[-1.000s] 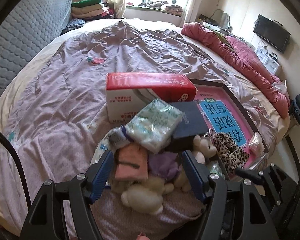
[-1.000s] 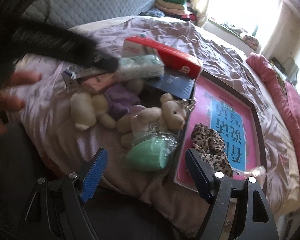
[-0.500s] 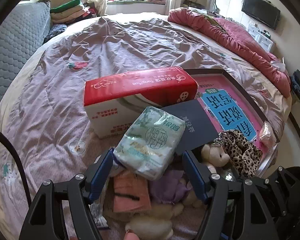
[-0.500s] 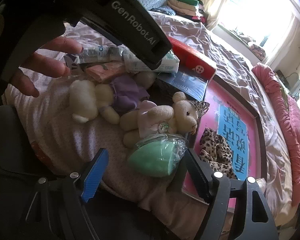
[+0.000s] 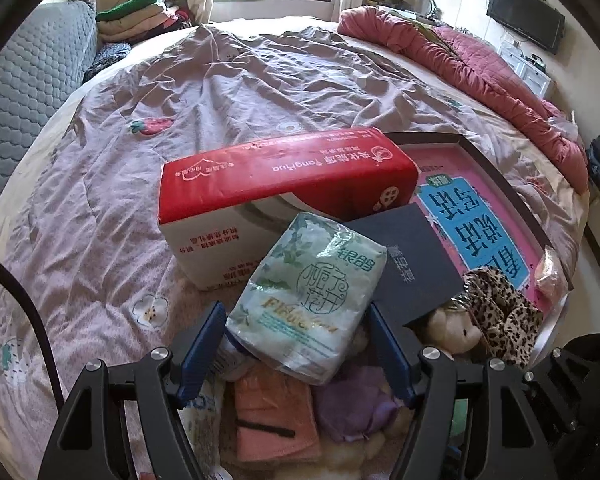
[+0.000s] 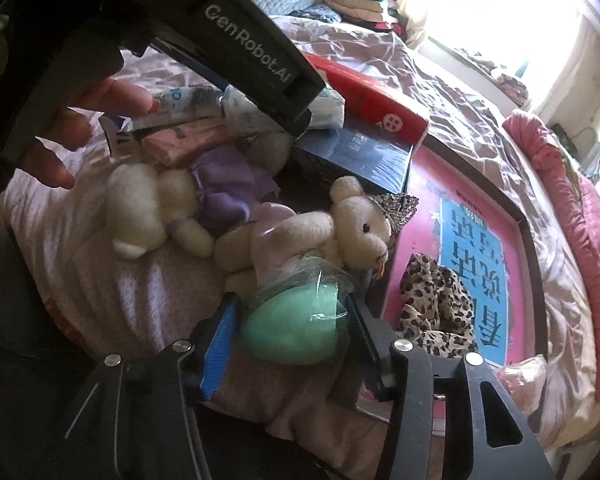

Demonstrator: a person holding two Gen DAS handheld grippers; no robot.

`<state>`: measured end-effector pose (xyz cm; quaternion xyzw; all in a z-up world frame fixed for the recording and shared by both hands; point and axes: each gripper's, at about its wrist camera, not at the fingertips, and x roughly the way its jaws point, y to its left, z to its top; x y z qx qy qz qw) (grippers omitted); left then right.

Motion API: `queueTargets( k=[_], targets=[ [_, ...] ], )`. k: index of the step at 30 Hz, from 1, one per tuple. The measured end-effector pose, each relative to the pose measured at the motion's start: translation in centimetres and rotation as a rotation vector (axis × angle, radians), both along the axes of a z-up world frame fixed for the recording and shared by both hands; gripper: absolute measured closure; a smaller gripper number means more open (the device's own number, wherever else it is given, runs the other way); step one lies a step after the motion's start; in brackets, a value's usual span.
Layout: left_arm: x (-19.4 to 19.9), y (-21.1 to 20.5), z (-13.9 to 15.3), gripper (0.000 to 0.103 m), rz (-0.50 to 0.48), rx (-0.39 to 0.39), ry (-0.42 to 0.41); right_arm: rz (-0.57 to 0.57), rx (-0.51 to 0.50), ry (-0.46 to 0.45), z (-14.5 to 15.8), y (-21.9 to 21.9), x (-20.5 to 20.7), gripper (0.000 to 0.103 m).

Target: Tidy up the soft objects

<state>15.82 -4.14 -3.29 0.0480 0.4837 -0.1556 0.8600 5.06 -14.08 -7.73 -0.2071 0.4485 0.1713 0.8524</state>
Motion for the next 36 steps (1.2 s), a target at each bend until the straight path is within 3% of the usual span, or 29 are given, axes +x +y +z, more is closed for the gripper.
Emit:
queueTargets(
  k=[9,14,19,36],
  targets=[
    [1.5,0.0,-0.6,0.032,-0.024,-0.063,0.044,-0.007,0.029,0.007,-0.1,-0.4,0.2,0.049],
    [1.7,0.3,-0.8,0.045,-0.038,-0.149,0.062,-0.01,0.038,0.009,-0.1,-0.3,0.0,0.049],
    [1.1,0.5,-0.3,0.053,-0.037,-0.164,0.035,-0.014,0.049,0.005,0.0,-0.5,-0.1,0.05],
    [-3.3,3.3,5.1,0.053,0.047,-0.222,-0.099,-0.069,0.266,-0.049,4.0,-3.5,-1.1,0.052]
  ],
)
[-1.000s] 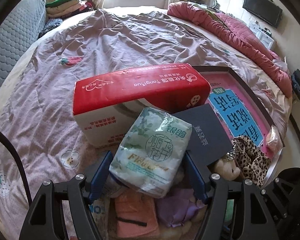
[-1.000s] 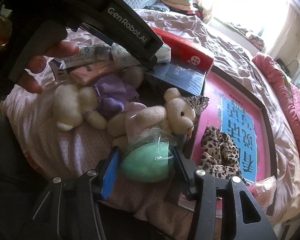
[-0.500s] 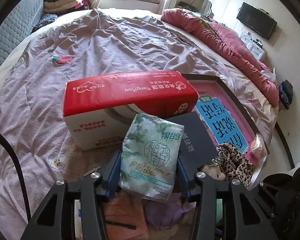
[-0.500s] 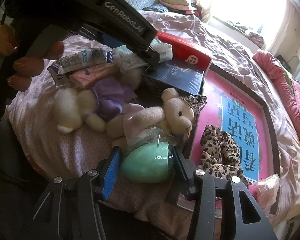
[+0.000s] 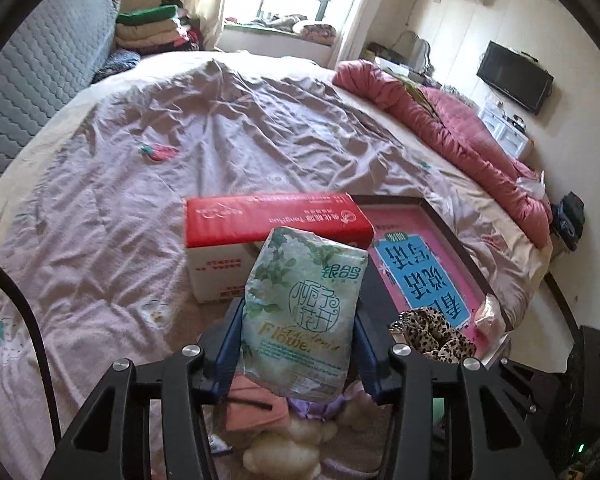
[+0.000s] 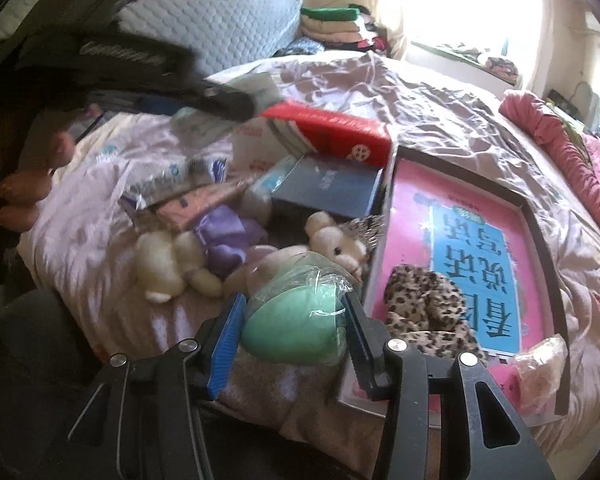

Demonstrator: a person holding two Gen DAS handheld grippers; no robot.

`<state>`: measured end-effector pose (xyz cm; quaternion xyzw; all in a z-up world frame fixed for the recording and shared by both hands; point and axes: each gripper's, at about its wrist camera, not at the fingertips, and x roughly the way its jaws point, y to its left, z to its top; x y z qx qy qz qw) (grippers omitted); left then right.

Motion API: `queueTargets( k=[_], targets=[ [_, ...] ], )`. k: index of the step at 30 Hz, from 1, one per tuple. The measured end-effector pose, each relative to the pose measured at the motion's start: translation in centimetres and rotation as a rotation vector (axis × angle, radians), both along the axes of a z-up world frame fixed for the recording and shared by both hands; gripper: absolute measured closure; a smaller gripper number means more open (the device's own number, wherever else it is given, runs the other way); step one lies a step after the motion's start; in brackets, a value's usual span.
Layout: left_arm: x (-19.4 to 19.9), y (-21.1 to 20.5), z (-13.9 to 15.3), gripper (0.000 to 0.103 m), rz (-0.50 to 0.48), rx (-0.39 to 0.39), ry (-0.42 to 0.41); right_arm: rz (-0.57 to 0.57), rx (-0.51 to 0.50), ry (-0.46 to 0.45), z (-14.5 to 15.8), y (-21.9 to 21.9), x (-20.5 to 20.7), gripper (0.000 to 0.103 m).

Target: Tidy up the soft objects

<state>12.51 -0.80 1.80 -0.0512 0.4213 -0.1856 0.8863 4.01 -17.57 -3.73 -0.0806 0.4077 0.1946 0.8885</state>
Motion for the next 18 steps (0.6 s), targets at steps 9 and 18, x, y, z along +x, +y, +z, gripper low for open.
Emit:
queueTargets(
  k=[9,18],
  targets=[
    [-3.3,0.5,0.7,0.053,0.041,0.033,-0.014,-0.019,0.065,-0.036,1.9,-0.8,-0.8,0.052],
    [-5.7,-1.6,0.6,0.053,0.026,0.06,-0.011,-0.039,0.08,-0.084,3.8,-1.2,-1.6,0.052]
  ],
)
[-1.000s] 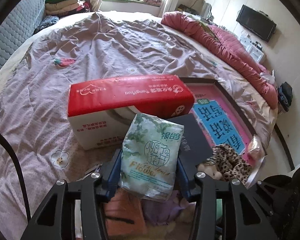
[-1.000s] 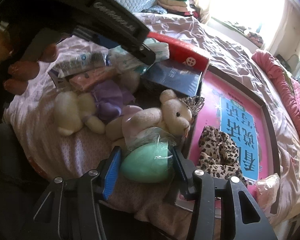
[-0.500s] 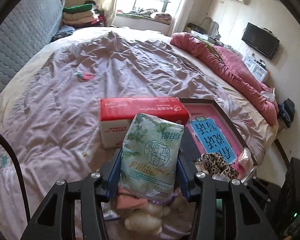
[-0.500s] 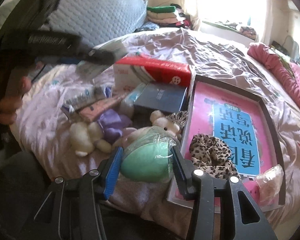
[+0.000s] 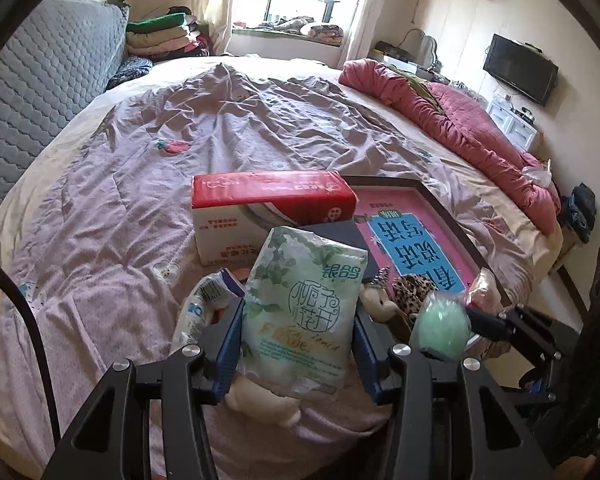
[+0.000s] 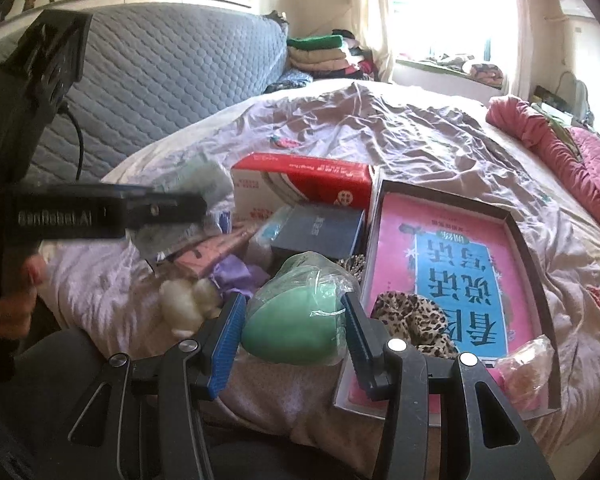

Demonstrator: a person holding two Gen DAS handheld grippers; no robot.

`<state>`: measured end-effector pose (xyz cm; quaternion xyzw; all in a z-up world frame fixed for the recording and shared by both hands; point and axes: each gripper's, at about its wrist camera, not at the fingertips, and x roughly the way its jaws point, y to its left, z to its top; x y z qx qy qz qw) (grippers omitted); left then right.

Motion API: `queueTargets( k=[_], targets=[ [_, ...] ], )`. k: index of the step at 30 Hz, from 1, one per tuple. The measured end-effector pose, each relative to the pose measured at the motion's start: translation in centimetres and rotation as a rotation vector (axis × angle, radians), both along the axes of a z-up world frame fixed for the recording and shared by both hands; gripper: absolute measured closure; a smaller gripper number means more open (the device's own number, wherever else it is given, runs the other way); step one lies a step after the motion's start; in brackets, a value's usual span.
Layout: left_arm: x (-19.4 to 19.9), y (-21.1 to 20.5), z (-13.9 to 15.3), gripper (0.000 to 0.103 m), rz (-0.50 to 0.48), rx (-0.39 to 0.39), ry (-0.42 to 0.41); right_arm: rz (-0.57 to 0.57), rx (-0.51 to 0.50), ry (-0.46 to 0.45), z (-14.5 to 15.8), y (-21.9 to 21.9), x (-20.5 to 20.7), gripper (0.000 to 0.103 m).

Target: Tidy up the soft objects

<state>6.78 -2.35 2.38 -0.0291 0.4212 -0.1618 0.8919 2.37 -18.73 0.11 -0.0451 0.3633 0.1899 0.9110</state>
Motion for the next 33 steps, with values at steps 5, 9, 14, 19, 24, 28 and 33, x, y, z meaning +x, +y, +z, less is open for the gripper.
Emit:
queueTargets(
  k=[5,9,14,19,24,28,33],
  targets=[
    [-1.1,-0.9,0.6,0.053,0.003,0.037,-0.015,-0.028,0.003,-0.028,1.0,-0.5,-0.4,0.052],
    [-1.8,-1.4,1.3,0.053,-0.002,0.033,-0.027,-0.057,0.016,-0.051,1.9,-1.4,-0.9,0.052],
    [-2.5,-2.6,2.2,0.053,-0.019,0.034,-0.042,-0.089,0.006,-0.086,3.0,-2.6,-1.5,0.052],
    [-3.1,-4.2,2.8,0.053,-0.037,0.051,-0.053,-0.115,0.014,-0.113,3.9,-3.7,-1.8,0.052],
    [-3.5,-5.5,3.4,0.053,-0.052,0.072,-0.068,-0.148,0.021,-0.129,4.5,-5.0,-2.0,0.052],
    [-3.9,-6.6,3.7,0.053,-0.064,0.08,-0.075,-0.172,0.036,-0.143,4.9,-6.0,-2.4,0.052],
    [-3.9,-7.7,3.7,0.053,-0.079,0.065,-0.055,-0.201,0.057,-0.15,5.3,-7.4,-2.5,0.052]
  ],
)
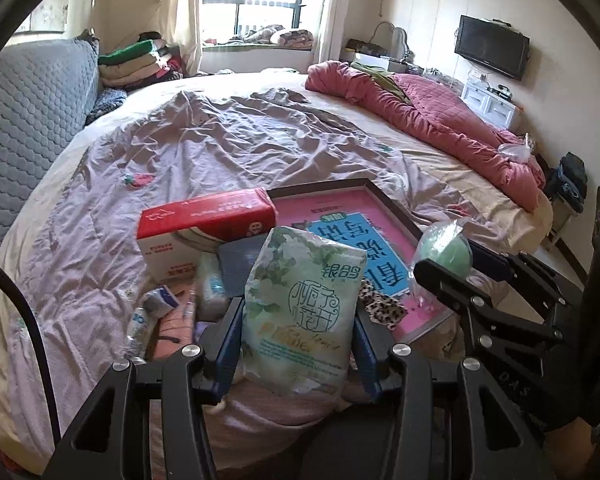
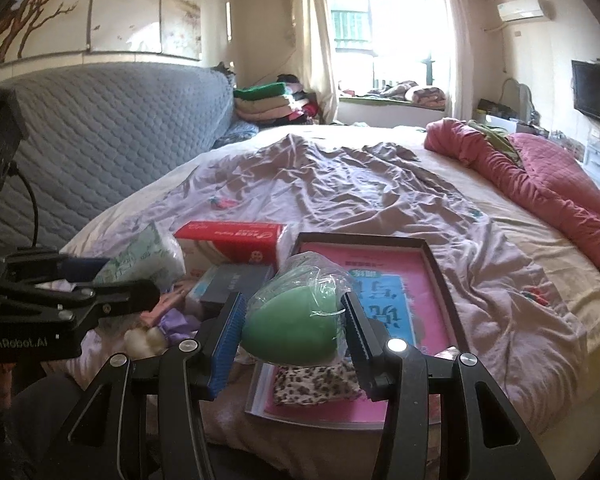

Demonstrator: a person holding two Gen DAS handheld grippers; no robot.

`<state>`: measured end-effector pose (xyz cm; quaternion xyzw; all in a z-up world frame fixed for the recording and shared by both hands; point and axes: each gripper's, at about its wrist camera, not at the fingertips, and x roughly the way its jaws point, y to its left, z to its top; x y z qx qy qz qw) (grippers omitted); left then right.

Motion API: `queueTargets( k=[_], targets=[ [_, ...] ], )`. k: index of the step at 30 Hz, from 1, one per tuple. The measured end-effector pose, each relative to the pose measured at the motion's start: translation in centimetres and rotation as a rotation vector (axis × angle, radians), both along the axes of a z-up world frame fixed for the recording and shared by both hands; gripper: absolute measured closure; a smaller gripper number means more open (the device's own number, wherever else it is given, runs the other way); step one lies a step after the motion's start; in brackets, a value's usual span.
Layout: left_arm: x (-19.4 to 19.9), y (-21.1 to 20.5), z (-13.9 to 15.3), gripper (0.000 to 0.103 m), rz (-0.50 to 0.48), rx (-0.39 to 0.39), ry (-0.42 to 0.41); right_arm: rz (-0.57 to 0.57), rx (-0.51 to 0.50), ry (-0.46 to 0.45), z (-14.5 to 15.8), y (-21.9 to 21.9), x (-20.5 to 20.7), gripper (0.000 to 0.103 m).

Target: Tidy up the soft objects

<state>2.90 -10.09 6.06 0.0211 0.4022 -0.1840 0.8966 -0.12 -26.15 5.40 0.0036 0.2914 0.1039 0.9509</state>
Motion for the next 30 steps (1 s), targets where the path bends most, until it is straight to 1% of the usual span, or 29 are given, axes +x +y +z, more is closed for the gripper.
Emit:
queueTargets(
  k=[8,21,27,30],
  targets=[
    [0.0,-2.0,-0.1,0.053,-0.022,0.022,0.011,-0.055,0.03,-0.022,0.5,-2.8,-0.3,0.052],
    [0.0,-4.4,0.3,0.053,-0.049,0.048,-0.005,-0.155,0.058,-0.044,0.8,-7.1,-1.2,0.052],
    [0.6,-5.9,0.3,0.053,-0.063,0.051,-0.004,-0.184,0.065,-0.039,0.4,-8.3,-1.4,0.052],
    [0.7,-6.5,0.0,0.053,-0.073,0.053,0.003,-0.178,0.07,-0.038,0.2,-8.7,-1.4,0.052]
  ],
)
